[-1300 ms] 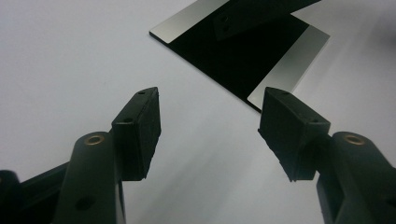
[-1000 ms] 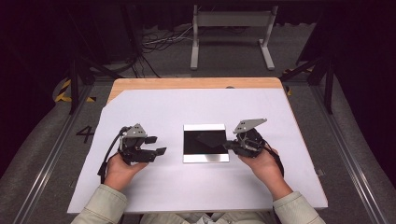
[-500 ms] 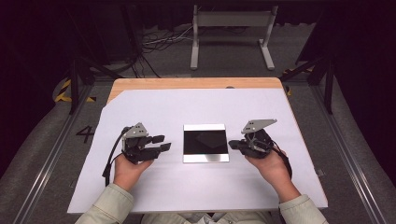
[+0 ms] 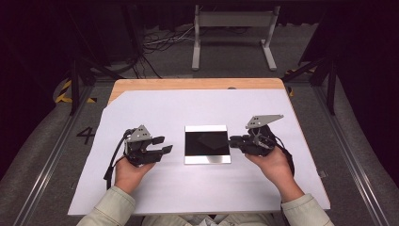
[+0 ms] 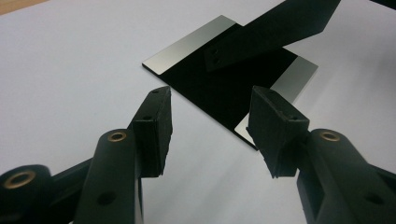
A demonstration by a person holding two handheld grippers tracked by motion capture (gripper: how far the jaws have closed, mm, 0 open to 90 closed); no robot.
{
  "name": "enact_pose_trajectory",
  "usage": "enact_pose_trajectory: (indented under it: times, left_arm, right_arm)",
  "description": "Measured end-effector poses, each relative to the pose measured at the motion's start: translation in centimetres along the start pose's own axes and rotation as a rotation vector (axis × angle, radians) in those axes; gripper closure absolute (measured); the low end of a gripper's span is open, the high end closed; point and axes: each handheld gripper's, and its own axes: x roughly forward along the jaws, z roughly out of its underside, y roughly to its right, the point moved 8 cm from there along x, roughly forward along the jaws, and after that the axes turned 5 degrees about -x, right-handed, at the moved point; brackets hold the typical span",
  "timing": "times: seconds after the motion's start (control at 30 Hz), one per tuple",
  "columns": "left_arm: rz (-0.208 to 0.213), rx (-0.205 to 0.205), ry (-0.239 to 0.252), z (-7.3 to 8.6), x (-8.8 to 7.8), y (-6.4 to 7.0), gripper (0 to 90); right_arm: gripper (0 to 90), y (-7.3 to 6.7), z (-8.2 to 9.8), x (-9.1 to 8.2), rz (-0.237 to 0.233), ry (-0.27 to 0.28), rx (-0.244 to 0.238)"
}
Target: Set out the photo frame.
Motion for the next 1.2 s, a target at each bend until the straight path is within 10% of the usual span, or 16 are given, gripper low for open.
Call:
enact_pose_trajectory:
  times: [1.2]
  left_arm:
    - [0.013,-0.021,-0.03,0.8,0.0,-0.4,46.6]
  right_arm:
    - [60.8,3.7,-2.3,5.3,-0.048,-0.193,0.193]
